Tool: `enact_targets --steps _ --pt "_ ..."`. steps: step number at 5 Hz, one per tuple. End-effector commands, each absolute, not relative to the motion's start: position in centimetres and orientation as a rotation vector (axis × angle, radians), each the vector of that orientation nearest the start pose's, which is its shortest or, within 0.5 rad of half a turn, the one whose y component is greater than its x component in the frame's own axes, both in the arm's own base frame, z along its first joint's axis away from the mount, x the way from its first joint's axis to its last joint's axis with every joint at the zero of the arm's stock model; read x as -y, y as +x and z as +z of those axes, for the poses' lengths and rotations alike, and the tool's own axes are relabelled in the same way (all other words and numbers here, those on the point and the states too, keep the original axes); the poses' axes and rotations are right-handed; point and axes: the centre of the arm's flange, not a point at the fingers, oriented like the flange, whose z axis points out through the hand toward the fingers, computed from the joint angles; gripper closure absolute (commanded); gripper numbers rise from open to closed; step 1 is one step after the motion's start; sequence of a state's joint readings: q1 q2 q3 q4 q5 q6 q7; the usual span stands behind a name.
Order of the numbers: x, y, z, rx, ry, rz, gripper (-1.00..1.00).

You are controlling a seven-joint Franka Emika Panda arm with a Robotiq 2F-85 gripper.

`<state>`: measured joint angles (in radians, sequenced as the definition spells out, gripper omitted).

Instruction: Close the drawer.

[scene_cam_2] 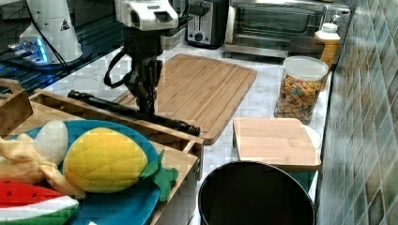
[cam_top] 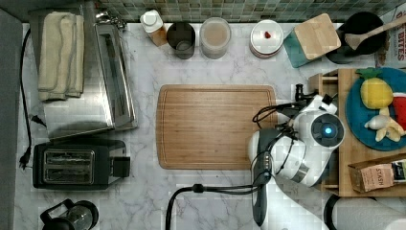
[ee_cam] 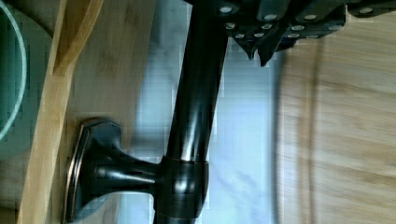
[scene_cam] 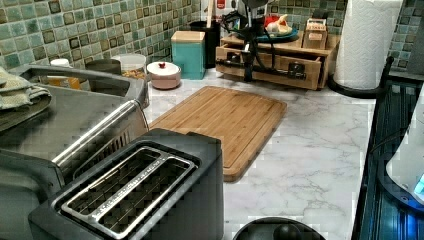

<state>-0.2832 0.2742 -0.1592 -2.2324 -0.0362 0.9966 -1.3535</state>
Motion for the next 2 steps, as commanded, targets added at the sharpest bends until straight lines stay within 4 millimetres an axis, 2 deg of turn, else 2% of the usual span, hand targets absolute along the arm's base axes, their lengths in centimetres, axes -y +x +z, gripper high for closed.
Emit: enact_targets --steps 1,2 --pt "42.2 48.2 37.4 -0.012 -3.457 -0.274 1.00" --pt "43.4 48.8 38.3 -0.166 -3.475 -0.188 1.00"
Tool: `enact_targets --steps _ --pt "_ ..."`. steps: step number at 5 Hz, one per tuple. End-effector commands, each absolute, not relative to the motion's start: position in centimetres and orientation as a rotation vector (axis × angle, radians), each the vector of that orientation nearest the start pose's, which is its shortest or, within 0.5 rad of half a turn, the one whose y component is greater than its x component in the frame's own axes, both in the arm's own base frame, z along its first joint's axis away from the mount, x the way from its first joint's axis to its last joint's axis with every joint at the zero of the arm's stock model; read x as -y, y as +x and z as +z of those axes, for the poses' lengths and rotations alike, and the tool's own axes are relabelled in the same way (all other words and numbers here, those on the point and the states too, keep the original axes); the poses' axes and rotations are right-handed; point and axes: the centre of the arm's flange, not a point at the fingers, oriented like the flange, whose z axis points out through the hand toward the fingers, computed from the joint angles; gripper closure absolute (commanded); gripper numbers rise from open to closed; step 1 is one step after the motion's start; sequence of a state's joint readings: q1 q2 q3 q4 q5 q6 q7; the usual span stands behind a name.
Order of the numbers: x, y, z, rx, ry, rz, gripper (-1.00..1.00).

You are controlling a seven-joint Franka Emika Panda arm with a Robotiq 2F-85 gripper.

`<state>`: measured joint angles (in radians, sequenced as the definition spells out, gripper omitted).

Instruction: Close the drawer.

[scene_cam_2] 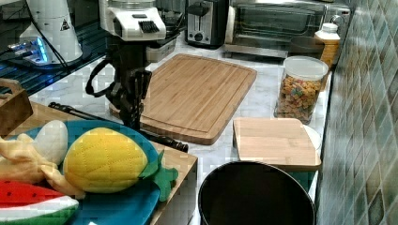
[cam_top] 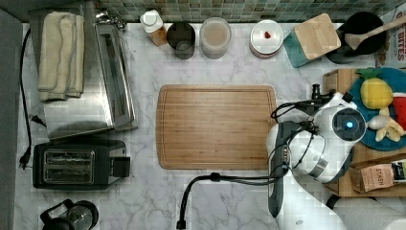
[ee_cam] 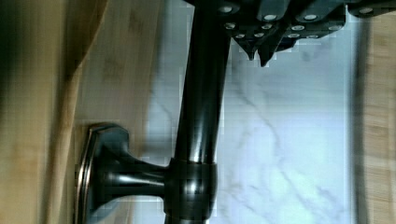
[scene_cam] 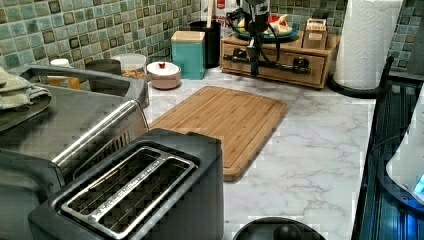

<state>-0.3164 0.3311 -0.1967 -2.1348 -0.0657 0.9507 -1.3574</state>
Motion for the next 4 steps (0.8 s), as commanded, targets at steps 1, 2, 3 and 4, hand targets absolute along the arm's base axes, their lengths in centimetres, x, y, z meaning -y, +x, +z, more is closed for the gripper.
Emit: enact_targets --steps 1,2,3,4 --pt "42.53 48.31 38.24 -0.295 -3.431 -0.182 1.00" --pt "42.53 48.32 38.25 -0.295 -3.432 -0.182 1.00" --pt "42.54 48.30 38.25 -0.296 -3.431 -0.182 1.00" --pt "42.53 48.31 38.24 -0.296 -3.431 -0.182 1.00"
